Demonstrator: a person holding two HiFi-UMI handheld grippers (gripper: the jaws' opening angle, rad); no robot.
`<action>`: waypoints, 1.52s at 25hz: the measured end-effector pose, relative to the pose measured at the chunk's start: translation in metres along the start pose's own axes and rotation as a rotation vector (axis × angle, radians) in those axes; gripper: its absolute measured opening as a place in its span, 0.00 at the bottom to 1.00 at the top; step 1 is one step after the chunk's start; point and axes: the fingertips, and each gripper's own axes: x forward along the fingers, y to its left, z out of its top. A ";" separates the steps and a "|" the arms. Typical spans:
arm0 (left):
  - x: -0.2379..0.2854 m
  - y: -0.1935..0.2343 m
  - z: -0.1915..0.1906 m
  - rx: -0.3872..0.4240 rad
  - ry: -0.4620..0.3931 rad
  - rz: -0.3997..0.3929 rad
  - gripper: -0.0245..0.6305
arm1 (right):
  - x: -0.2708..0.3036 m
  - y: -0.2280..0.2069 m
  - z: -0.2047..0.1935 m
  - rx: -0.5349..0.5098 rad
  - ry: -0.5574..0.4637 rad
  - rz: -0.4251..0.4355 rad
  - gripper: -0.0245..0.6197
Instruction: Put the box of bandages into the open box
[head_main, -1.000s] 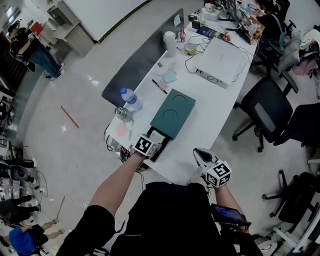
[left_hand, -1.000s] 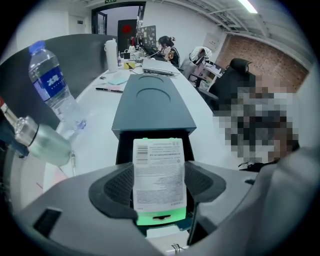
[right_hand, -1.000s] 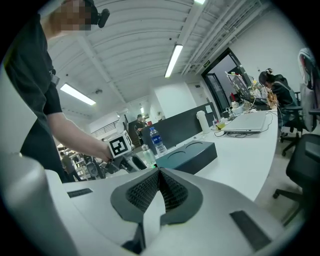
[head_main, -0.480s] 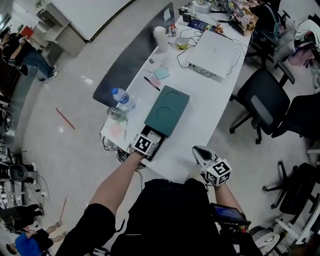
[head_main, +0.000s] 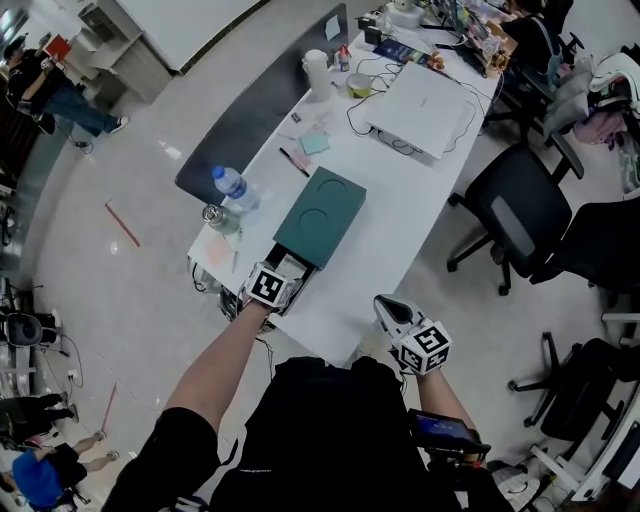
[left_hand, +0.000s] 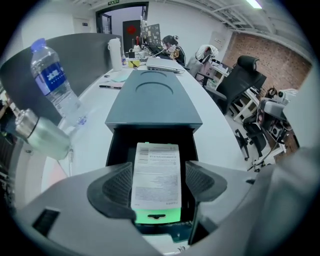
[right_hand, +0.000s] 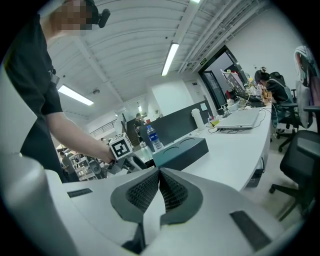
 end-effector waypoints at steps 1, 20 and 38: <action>-0.003 -0.001 0.000 -0.016 -0.014 0.006 0.55 | -0.003 -0.001 -0.001 -0.004 0.005 0.007 0.08; -0.104 -0.049 -0.015 -0.251 -0.453 0.119 0.37 | -0.003 0.018 0.011 -0.153 0.072 0.239 0.08; -0.184 -0.099 -0.113 -0.351 -0.796 0.095 0.05 | -0.025 0.094 0.022 -0.228 0.000 0.236 0.08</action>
